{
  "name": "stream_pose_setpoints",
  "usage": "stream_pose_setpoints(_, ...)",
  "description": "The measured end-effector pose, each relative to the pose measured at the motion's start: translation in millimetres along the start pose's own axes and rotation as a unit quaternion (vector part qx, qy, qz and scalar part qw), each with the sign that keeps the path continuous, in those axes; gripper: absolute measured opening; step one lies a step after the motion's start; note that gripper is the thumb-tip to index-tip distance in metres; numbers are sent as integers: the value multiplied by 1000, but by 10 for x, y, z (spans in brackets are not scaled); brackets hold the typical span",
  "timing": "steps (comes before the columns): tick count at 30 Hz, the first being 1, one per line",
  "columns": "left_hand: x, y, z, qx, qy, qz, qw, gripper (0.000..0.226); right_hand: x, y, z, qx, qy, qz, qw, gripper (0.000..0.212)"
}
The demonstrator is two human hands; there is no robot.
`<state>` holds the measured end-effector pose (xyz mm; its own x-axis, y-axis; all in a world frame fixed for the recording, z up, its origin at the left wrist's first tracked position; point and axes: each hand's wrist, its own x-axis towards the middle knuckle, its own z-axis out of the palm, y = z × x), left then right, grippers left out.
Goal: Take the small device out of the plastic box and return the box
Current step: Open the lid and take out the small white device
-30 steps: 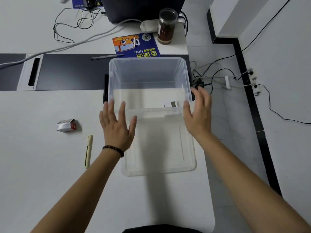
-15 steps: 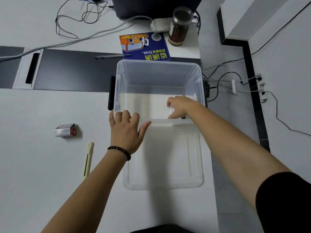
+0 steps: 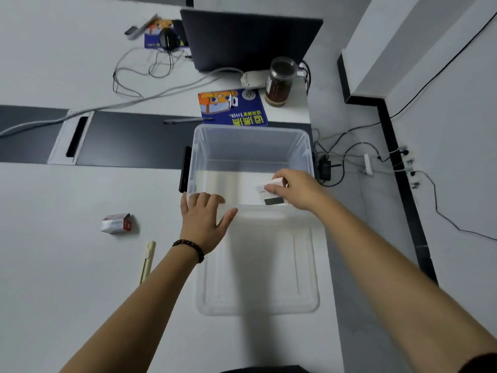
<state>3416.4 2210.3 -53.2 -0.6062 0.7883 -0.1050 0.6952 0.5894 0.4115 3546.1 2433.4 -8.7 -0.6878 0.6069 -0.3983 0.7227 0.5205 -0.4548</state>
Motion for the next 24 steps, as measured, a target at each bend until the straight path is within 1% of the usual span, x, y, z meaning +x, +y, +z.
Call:
stream_pose_setpoints(1,-27,21,-58,-34,0,-4,999,61,-165,-12,0,70,38,6,997,42)
stream_pose_setpoints(3,-164,129,-236,-69,33,6,997,61,-545,-49,-5,197,101,3,975,35)
stream_pose_setpoints(5,-391,298,-432,-121,80,21,989,56,-959,-112,-6,312,138,-10,940,31)
stream_pose_setpoints(6,-537,414,-545,-177,88,19,980,54,-1188,-157,-3,362,144,-12,921,27)
stream_pose_setpoints(8,-859,629,-736,-301,72,-7,951,50,-1640,-232,46,437,135,-6,889,18)
stream_pose_setpoints(9,-1018,720,-810,-345,53,-24,937,48,-1835,-256,97,462,130,-1,877,16)
stream_pose_setpoints(11,-1329,856,-897,-410,14,-53,910,45,-2160,-276,232,488,130,5,863,16)
stream_pose_setpoints(13,-1586,936,-928,-466,-22,-76,881,49,-2415,-304,343,503,122,7,856,20)
stream_pose_setpoints(14,-1693,956,-929,-474,-34,-75,877,50,-2530,-324,382,505,113,9,855,21)
stream_pose_setpoints(15,-1790,976,-923,-466,-41,-66,881,49,-2633,-342,417,507,105,10,856,21)
stream_pose_setpoints(17,-1965,993,-894,-437,-34,-40,898,32,-2827,-362,480,509,92,2,856,26)
stream_pose_setpoints(19,-2124,994,-870,-409,19,-4,912,16,-2978,-350,545,514,84,-8,853,35)
stream_pose_setpoints(20,-2197,987,-864,-383,58,25,922,16,-3034,-331,581,518,78,-8,852,39)
stream_pose_setpoints(22,-2349,997,-846,-320,128,84,935,27,-3140,-306,630,539,60,4,840,39)
stream_pose_setpoints(24,-2462,1018,-833,-278,163,116,939,30,-3223,-286,666,594,32,22,803,35)
